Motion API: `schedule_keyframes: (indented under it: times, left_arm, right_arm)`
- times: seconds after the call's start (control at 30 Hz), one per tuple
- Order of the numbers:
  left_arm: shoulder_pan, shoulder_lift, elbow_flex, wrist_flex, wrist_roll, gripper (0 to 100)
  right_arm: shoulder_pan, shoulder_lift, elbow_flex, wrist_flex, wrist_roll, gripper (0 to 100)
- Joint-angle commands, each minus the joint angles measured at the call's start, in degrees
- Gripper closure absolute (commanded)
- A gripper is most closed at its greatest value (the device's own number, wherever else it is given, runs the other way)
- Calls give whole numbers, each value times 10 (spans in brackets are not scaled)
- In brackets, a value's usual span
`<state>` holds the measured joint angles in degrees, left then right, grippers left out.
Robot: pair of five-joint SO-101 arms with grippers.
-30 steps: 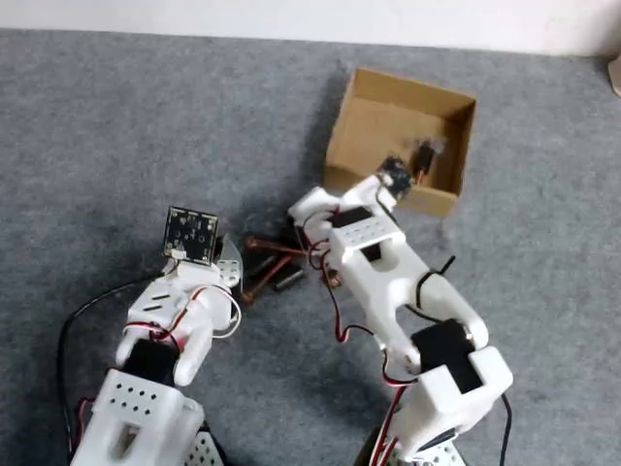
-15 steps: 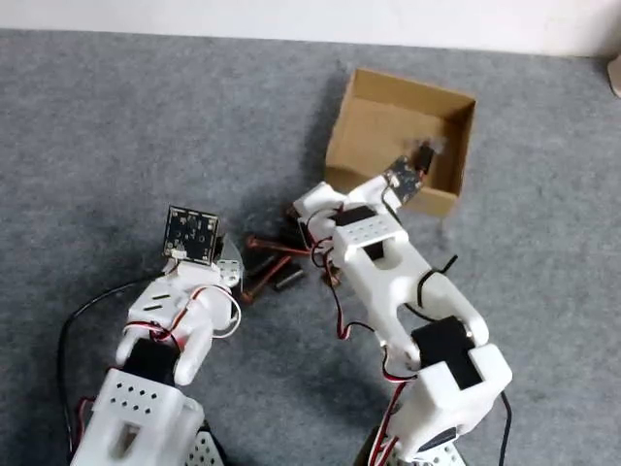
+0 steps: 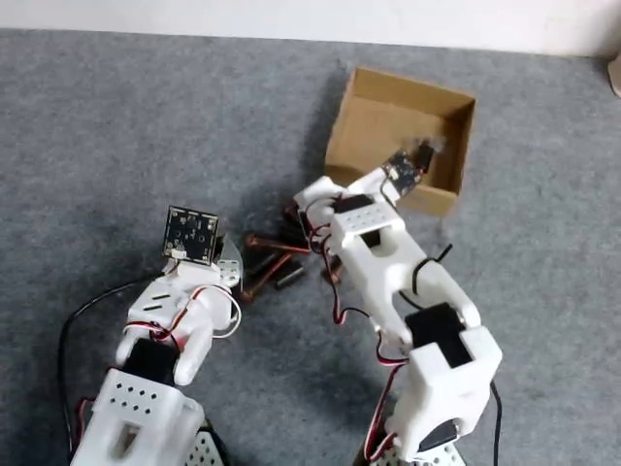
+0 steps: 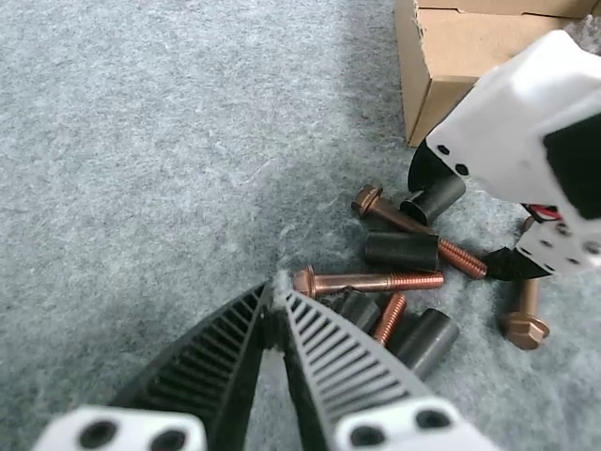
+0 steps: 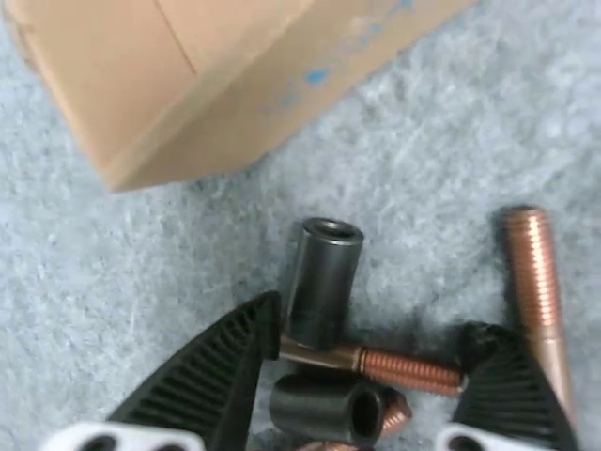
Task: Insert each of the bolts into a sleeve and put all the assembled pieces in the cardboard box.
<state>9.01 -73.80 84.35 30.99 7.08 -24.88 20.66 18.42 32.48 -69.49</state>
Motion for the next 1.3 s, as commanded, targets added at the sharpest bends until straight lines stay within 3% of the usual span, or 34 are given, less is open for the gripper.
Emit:
schedule_keyframes:
  times: [0.0,0.57,1.27]
  left_arm:
    - [-7,-5,-7,-13,-2,993]
    - [-7,-5,-7,-13,-2,993]
    - [-6,-5,-7,-13,-2,993]
  right_arm:
    - [28,37,2,5,-2,731]
    - [37,-74,-23,31,-5,731]
    - [37,-31,-120,81,-7,732]
